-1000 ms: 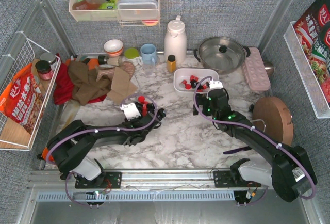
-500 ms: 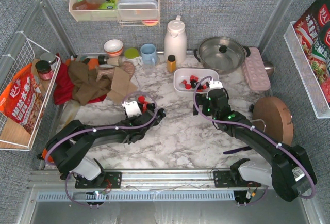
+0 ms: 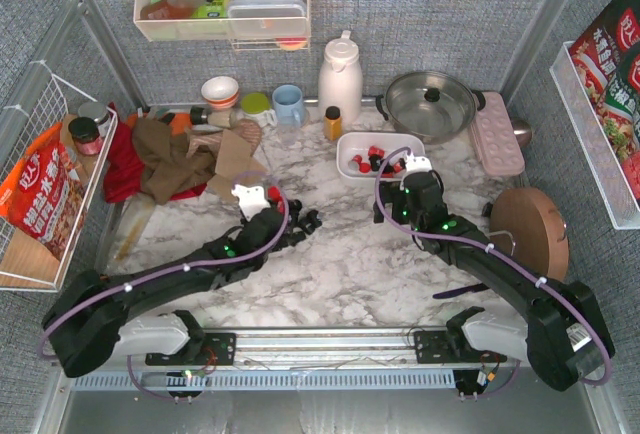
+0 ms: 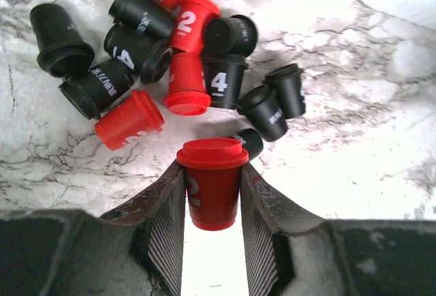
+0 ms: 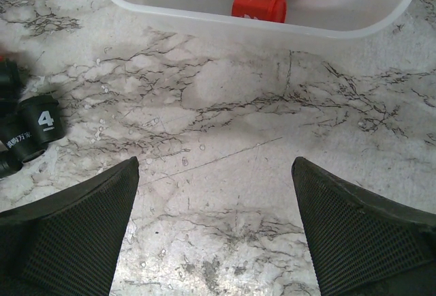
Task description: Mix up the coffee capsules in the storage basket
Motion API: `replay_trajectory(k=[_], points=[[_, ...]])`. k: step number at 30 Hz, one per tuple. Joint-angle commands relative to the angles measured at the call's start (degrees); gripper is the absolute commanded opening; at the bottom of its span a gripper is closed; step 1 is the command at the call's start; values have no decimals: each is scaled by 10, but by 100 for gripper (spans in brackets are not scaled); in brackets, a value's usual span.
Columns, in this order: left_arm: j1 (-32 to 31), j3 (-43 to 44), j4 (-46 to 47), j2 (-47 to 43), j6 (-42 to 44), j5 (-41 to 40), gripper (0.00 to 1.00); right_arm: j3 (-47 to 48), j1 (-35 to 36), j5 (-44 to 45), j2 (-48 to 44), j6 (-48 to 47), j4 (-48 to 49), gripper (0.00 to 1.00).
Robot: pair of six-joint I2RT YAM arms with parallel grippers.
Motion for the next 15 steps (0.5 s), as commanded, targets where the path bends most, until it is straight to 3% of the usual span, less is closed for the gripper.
replay_trajectory(k=[1, 15], points=[[0, -22, 65, -48, 87, 43, 37, 8, 0, -2, -1, 3, 12, 99], [-14, -145, 261, -204, 219, 151, 36, 49, 0, -61, 15, 1, -29, 99]])
